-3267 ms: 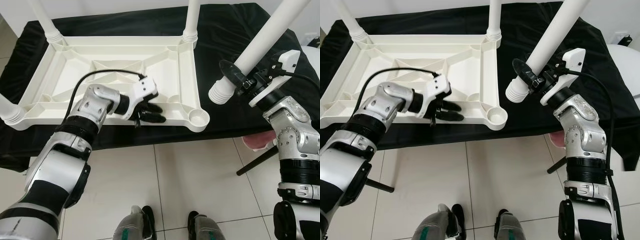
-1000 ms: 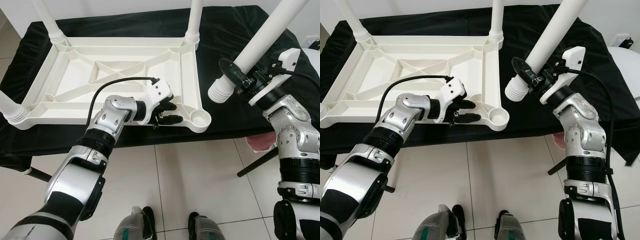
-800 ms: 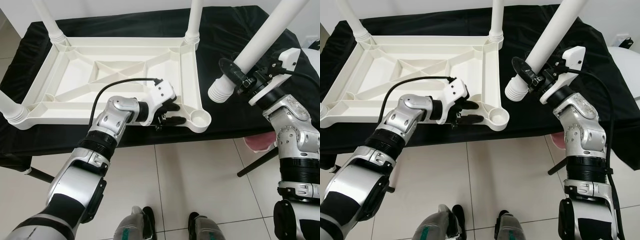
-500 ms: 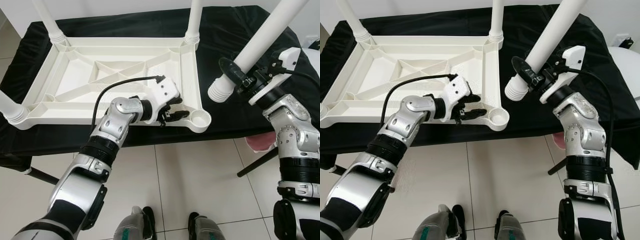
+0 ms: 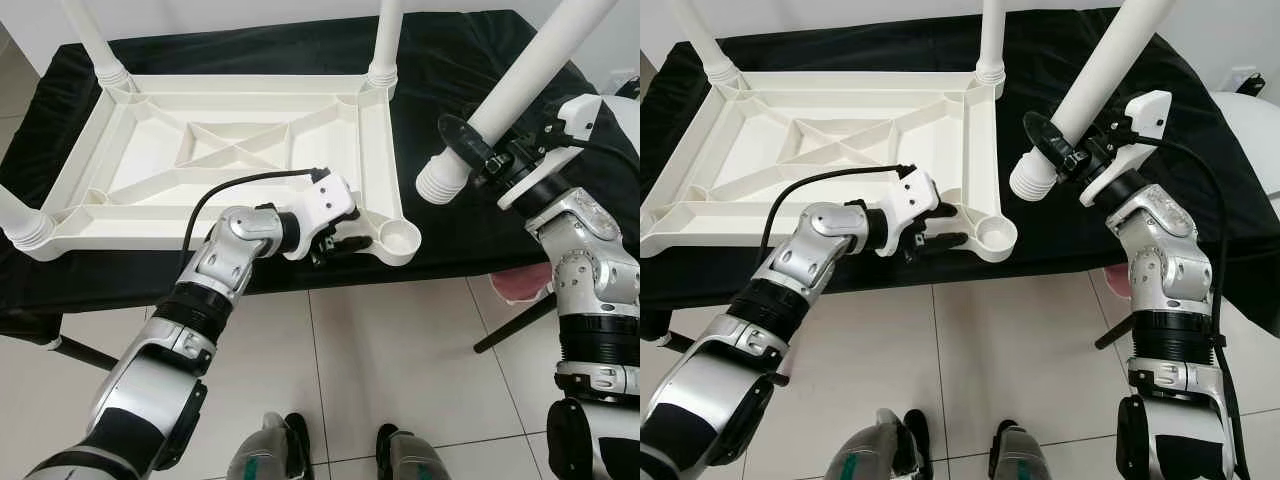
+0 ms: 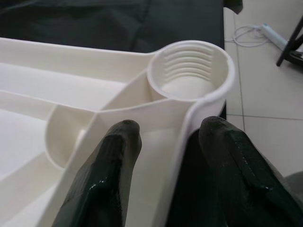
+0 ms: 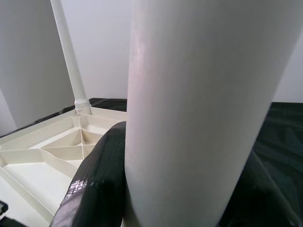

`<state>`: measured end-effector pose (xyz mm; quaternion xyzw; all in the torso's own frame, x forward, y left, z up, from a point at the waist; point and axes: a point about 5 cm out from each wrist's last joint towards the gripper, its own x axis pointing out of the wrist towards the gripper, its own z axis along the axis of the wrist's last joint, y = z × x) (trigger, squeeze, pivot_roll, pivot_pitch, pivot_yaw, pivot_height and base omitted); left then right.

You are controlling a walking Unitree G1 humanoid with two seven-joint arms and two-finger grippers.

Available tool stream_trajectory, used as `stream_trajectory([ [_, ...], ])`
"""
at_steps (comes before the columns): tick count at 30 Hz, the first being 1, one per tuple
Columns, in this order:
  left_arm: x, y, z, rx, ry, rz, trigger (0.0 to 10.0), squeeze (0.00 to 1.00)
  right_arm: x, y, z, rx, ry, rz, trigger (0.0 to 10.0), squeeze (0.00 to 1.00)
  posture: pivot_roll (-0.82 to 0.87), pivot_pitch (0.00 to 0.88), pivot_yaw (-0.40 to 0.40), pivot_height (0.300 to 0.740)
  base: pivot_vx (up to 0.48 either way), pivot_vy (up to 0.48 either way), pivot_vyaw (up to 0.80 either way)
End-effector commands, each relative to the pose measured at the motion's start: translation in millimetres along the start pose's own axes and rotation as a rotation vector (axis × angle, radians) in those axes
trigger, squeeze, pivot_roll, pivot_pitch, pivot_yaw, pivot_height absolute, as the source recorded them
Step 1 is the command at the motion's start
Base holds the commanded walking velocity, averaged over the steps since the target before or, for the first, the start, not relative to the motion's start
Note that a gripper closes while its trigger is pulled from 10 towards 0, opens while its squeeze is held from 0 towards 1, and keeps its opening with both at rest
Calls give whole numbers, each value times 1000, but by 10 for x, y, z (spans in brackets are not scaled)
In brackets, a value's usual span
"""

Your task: Building children table

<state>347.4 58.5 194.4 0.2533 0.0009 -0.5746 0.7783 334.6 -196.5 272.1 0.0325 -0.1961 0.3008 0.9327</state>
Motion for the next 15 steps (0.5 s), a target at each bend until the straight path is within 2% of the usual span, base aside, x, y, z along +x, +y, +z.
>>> stream_trajectory([
  [1,-1,-47,-16,9,6,-37,10000,0,20,35,28,-2,-22,21,10000,0,-142,167,69,740,0,0,0],
  [4,-29,-28,-21,-25,-4,-32,10000,0,24,42,26,0,-23,23,10000,0,-143,164,71,740,0,0,0],
  [15,7,-51,-119,0,48,-12,10000,0,35,50,20,1,-26,28,10000,0,-142,155,71,740,0,0,0],
])
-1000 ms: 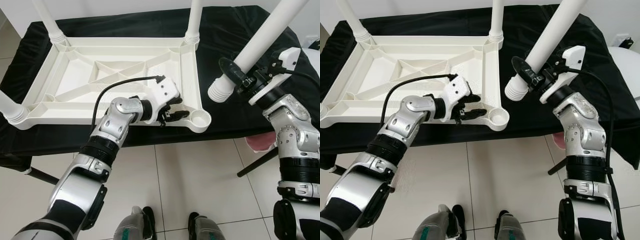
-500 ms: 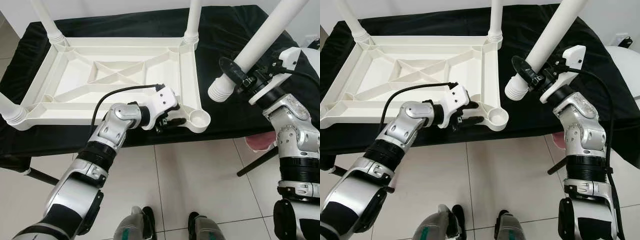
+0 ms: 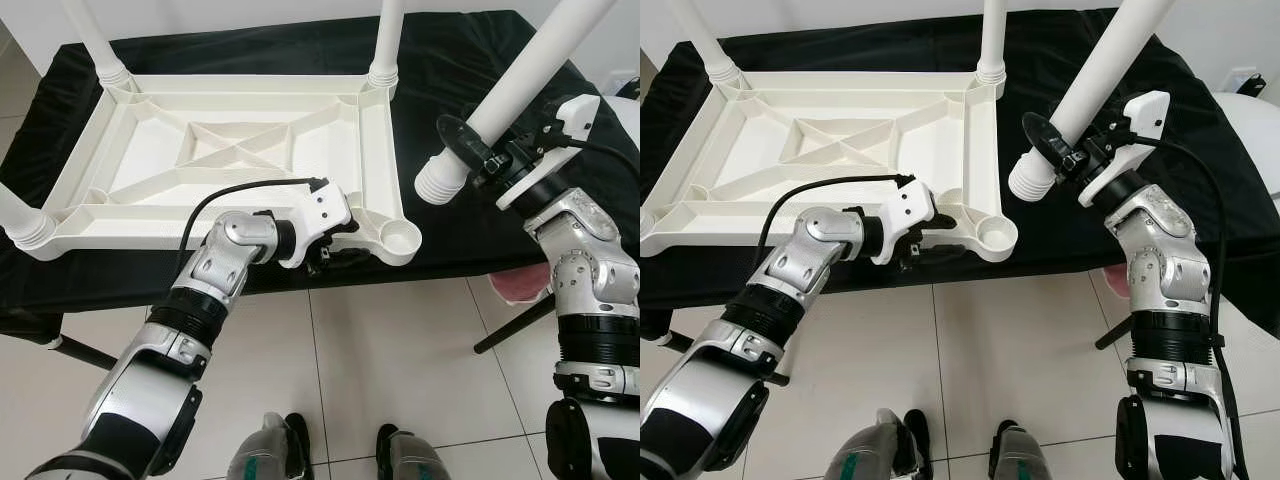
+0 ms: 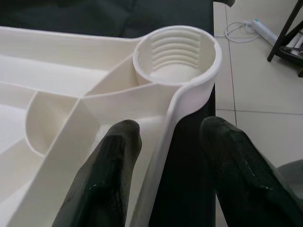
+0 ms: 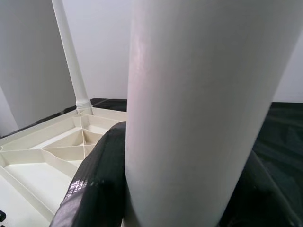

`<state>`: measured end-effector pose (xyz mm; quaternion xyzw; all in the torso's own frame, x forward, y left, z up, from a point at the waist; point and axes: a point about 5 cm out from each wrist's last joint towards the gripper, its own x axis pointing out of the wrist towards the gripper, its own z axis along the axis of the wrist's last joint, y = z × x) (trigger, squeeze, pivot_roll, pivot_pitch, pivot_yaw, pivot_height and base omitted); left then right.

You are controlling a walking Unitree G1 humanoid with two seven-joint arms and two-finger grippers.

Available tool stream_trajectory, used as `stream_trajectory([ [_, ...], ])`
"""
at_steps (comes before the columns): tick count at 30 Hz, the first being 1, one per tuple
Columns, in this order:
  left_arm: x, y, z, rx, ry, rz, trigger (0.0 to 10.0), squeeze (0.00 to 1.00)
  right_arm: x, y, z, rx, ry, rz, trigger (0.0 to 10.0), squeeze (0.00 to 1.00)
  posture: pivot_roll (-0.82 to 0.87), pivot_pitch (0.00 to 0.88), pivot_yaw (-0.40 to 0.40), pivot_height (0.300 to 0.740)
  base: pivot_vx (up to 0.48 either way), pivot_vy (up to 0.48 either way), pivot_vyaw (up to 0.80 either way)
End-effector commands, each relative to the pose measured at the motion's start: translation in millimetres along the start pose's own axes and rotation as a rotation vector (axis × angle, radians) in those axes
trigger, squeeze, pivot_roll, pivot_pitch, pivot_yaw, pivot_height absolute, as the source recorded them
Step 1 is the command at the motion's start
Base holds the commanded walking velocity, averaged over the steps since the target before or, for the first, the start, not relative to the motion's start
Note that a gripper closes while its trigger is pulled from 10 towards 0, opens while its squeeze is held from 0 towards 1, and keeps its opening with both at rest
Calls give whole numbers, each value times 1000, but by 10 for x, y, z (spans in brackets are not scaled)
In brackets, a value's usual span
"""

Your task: Building children table

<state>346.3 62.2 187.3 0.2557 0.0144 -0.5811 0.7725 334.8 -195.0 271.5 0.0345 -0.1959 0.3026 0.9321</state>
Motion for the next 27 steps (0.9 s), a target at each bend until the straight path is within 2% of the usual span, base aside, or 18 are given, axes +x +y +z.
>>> stream_trajectory([
  [1,25,-21,-46,8,27,12,10000,0,28,39,29,-3,-25,25,10000,0,-142,155,71,740,0,0,0],
  [4,41,-23,-48,19,39,10,10000,0,26,35,35,-4,-26,24,10000,0,-146,158,73,740,0,0,0],
  [12,101,-11,-149,22,142,32,10000,0,15,24,49,-10,-26,18,10000,0,-146,164,74,740,0,0,0],
  [27,71,116,-153,-41,161,85,10000,0,-14,87,5,2,-12,41,10000,0,-146,173,79,740,0,0,0],
])
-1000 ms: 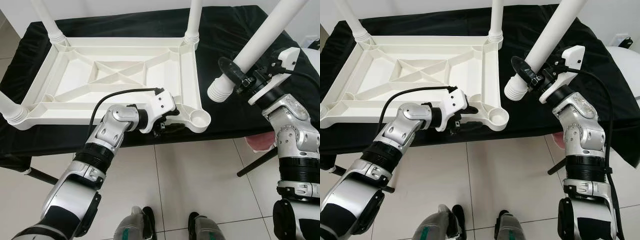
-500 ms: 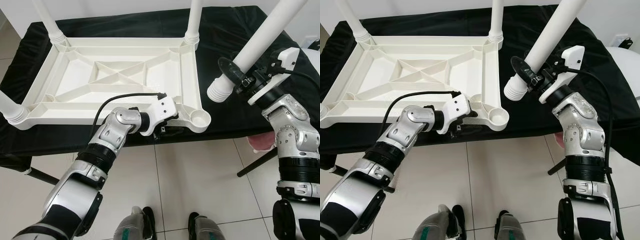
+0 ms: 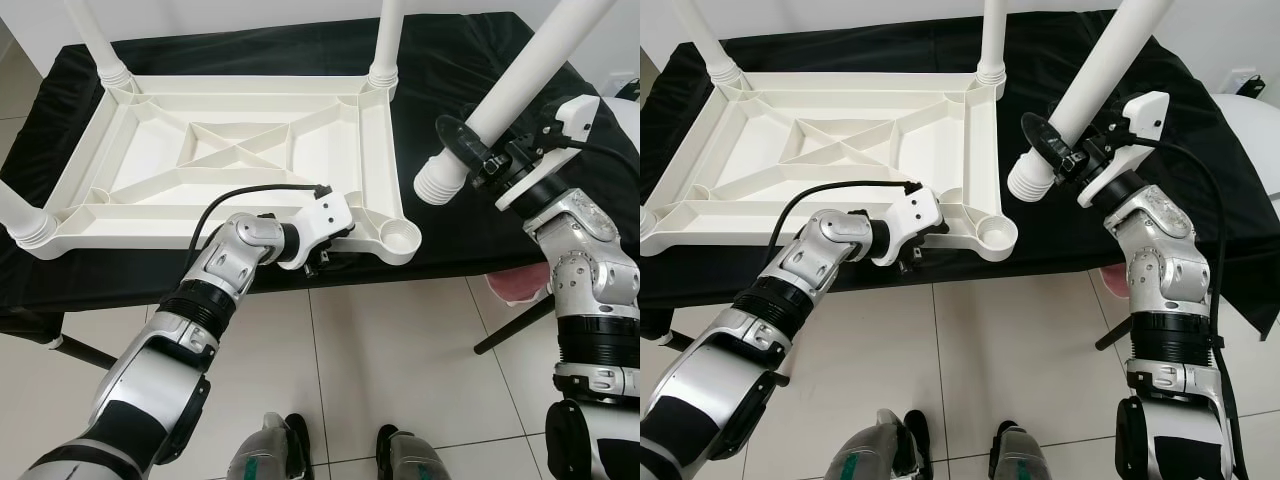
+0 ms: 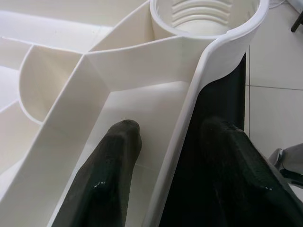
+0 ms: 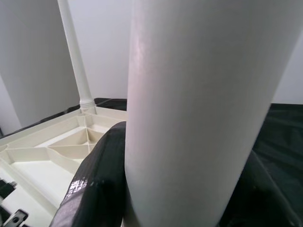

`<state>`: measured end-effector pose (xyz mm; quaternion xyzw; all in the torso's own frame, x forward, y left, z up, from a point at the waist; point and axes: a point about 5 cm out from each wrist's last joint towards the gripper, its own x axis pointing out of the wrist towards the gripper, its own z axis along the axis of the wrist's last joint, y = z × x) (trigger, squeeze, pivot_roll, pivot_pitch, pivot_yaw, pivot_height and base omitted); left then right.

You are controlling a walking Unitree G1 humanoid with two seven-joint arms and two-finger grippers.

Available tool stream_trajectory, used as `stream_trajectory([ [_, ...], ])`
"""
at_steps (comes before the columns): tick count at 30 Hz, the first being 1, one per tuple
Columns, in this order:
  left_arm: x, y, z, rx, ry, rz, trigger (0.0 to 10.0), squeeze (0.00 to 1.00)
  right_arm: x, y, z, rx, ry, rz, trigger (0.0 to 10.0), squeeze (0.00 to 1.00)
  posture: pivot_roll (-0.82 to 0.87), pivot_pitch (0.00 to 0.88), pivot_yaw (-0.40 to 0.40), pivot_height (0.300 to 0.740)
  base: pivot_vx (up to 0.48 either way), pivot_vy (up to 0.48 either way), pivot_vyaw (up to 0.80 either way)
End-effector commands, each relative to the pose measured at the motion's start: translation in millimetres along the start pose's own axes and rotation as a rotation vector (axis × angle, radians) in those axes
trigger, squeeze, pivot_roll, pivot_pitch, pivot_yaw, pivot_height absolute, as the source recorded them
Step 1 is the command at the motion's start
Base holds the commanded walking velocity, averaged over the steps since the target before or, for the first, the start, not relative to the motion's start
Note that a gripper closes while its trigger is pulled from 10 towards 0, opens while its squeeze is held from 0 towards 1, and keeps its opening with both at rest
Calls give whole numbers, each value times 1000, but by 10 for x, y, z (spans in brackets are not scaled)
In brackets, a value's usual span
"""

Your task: Building children table

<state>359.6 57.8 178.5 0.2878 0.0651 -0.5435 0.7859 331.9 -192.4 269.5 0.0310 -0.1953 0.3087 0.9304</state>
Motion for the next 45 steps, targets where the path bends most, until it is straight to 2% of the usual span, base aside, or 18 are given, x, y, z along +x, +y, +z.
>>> stream_trajectory([
  [1,-28,40,-62,-25,26,35,10000,0,2,48,18,6,-15,27,10000,0,-146,173,79,740,0,0,0],
  [22,-58,98,-27,-56,-3,33,10000,0,-18,75,6,13,-6,42,10000,0,-147,175,81,740,0,0,0],
  [23,-58,98,-27,-63,-6,32,9882,0,-26,87,-3,16,-1,50,10000,0,-147,175,81,740,0,0,0],
  [24,-58,105,-22,-65,-6,37,9020,0,-38,109,-16,22,4,62,10000,0,-152,178,78,740,0,0,0],
  [25,-57,110,-20,-70,-6,41,10000,0,-47,126,-25,27,8,69,10000,0,-152,178,78,740,0,0,0],
  [33,-59,105,-8,-72,-21,36,10000,0,-55,155,-42,29,15,80,10000,0,-154,179,74,740,0,0,0],
  [34,-61,103,-6,-72,-26,35,3843,0,-53,164,-53,25,19,85,10000,0,-154,178,72,740,0,0,0],
  [36,-61,103,-6,-72,-26,35,3843,0,-53,164,-53,25,19,85,10000,0,-154,178,72,740,0,0,0],
  [37,-67,102,-2,-64,-32,34,9529,0,-49,173,-58,24,21,91,10000,0,-154,179,70,740,0,0,0],
  [41,-70,101,-2,-55,-32,36,9529,0,-44,182,-69,14,24,93,10000,0,-154,178,70,740,0,0,0],
  [42,-77,85,-6,-55,-36,19,6902,0,-40,191,-81,7,28,95,10000,0,-154,178,70,740,0,0,0],
  [43,-77,85,-6,-55,-36,19,6902,0,-40,191,-81,7,28,95,10000,0,-154,178,70,740,0,0,0],
  [44,-88,59,0,-48,-46,-7,6118,0,-40,200,-98,1,34,95,10000,0,-154,178,70,740,0,0,0],
  [45,-99,39,7,-48,-58,-27,4235,0,-41,208,-117,-5,41,97,10000,0,-154,178,70,740,0,0,0],
])
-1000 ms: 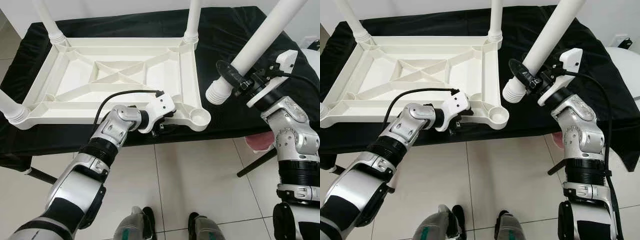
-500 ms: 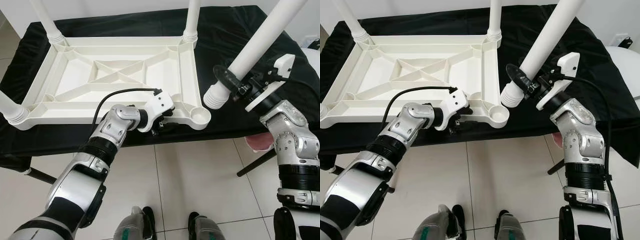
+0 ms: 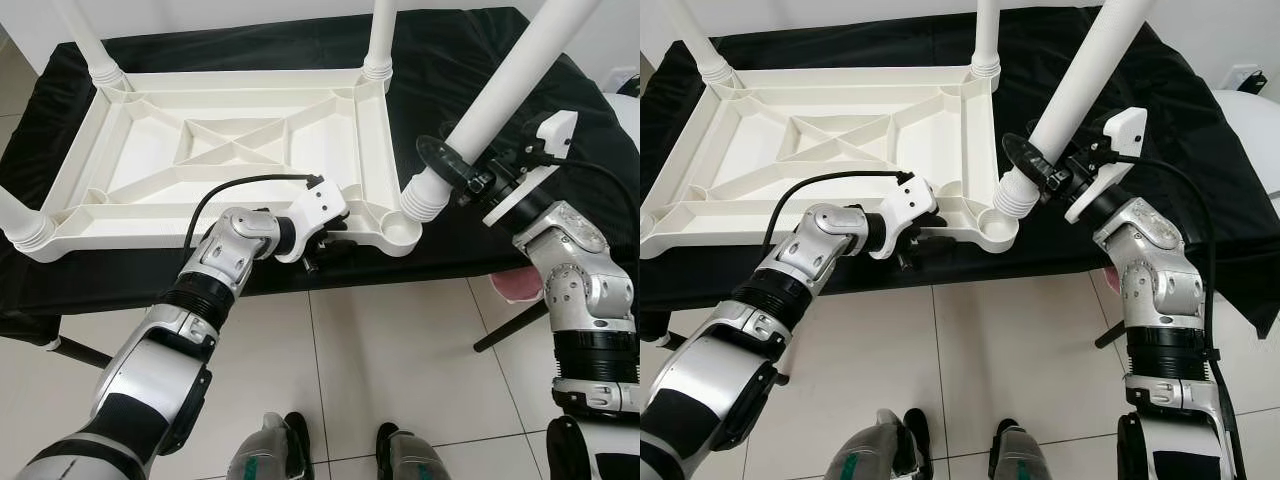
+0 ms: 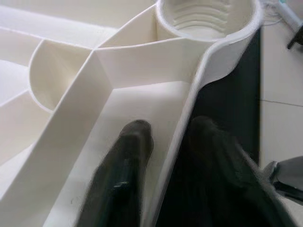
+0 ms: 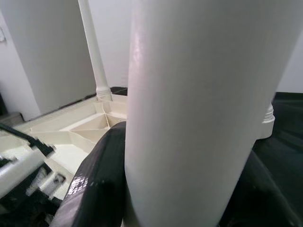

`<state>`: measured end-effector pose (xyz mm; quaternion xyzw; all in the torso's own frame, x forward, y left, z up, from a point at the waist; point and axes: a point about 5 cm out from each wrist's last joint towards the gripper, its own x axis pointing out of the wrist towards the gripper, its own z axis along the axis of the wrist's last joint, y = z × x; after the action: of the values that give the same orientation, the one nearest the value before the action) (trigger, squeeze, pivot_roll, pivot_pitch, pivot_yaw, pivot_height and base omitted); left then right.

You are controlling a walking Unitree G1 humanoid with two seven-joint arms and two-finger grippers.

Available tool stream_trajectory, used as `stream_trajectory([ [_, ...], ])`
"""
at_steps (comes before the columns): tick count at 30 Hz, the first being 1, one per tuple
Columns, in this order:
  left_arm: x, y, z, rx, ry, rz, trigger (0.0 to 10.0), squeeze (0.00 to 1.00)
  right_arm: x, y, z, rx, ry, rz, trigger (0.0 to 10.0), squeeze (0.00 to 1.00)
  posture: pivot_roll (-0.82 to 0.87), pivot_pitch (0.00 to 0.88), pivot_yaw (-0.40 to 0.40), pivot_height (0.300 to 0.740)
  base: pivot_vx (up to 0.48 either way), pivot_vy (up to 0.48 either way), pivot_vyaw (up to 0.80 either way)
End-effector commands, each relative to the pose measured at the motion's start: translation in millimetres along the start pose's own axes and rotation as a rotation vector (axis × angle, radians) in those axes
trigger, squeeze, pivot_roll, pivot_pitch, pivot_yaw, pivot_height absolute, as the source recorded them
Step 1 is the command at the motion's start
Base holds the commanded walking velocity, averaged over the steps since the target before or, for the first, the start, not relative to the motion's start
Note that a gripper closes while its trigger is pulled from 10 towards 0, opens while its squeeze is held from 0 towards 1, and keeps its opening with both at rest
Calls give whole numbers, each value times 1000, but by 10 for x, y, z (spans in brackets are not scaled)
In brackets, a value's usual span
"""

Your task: Building children table

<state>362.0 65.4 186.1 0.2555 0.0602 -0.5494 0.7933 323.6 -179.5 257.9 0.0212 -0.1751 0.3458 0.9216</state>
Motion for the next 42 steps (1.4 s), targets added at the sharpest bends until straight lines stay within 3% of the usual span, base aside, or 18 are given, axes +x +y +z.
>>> stream_trajectory([
  [1,-23,-42,-5,0,-18,-36,4235,0,-6,54,-26,-16,5,21,10000,0,-154,178,70,740,0,0,0],
  [2,-23,-42,-5,0,-18,-36,4235,0,-6,54,-26,-16,5,21,10000,0,-154,178,70,740,0,0,0],
  [3,-29,-46,-3,-5,-22,-44,5843,0,-6,55,-36,-17,10,19,10000,0,-154,178,70,740,0,0,0],
  [4,-38,-51,0,-1,-27,-50,980,0,-4,54,-45,-17,14,15,10000,0,-154,178,67,740,0,0,0],
  [6,-44,-55,2,2,-30,-54,980,0,-3,53,-50,-17,16,13,10000,0,-154,178,67,740,0,0,0],
  [7,-54,-61,-4,4,-30,-62,6510,0,0,47,-56,-19,18,7,10000,0,-153,177,67,740,0,0,0],
  [10,-61,-70,-11,10,-27,-69,7333,0,3,41,-59,-18,19,3,10000,0,-153,177,67,740,0,0,0],
  [11,-60,-77,-28,11,-15,-70,10000,0,6,37,-61,-18,19,2,10000,0,-151,173,66,740,0,0,0],
  [18,-52,-93,-50,5,0,-75,10000,0,22,39,-57,-21,11,9,10000,0,-151,171,67,740,0,0,0],
  [19,-53,-97,-49,-1,-2,-79,10000,278,23,41,-56,-21,10,11,10000,0,-151,171,67,740,0,0,0],
  [20,-53,-97,-49,-1,-2,-79,10000,278,23,41,-56,-21,10,11,10000,0,-151,171,67,740,0,0,0],
  [21,-55,-96,-45,-9,-4,-78,10000,1000,24,45,-55,-21,9,14,10000,0,-151,171,67,740,0,0,0],
  [26,-58,-97,-40,-12,-3,-78,10000,1000,23,49,-53,-21,7,17,10000,0,-151,171,67,740,0,0,0],
  [27,-64,-107,-34,-5,-5,-90,10000,0,22,45,-52,-21,6,17,10000,0,-152,173,68,740,0,0,0],
  [35,-83,-110,-18,4,-7,-110,10000,0,24,29,-41,-21,-2,10,10000,0,-152,173,68,740,0,0,0],
  [42,-230,7,107,7,-55,-105,10000,0,39,28,-23,-10,-27,-2,10000,0,-144,175,68,740,0,0,0],
])
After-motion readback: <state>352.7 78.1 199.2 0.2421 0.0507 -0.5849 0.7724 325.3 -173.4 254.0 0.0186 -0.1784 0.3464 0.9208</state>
